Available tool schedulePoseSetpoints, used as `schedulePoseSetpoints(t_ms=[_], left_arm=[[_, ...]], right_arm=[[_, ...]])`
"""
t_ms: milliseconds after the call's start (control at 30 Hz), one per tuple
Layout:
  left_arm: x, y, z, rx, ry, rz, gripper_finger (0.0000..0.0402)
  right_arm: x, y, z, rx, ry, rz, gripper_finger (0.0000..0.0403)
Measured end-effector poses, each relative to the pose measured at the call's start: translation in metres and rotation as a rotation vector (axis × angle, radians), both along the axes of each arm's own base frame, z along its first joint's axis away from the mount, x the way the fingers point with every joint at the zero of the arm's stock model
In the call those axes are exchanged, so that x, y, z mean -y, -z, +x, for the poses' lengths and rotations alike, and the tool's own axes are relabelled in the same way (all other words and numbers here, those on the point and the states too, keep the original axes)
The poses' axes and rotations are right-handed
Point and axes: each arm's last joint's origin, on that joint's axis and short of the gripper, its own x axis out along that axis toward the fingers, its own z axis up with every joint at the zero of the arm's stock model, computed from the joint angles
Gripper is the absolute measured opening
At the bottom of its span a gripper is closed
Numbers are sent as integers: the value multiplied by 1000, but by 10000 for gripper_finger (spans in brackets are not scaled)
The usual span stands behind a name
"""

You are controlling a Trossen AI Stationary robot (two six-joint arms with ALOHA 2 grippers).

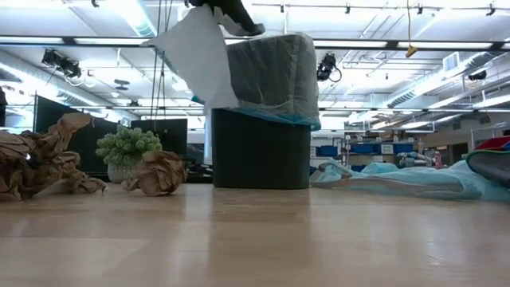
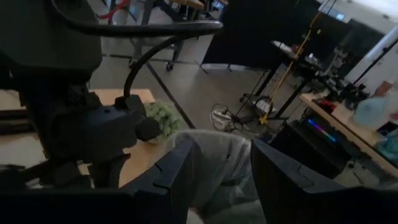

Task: Place trash/remove bag and relplace
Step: Put the white napkin into the trash bin

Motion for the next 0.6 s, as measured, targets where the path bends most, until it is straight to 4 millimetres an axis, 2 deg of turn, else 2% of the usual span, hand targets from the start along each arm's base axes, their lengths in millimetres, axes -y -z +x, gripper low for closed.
schedulePoseSetpoints(t_ms=[133,233,367,500,600], left_arm=[[2,5,1,-29,55,8,80],[1,31,2,-121,57,21,91],[1,64,4,-209,-8,-52,98],[1,80,10,-200,-152,-206,99],[-2,85,8,-238,-209,-211,99]], right_arm=[[1,4,1,-19,6,15,146],[2,7,1,-24,-43,54,146],[6,17,3,-54,-181,217,141],[11,39,5,-151,-150,315,133],[14,59,6,-245,-91,346,127]])
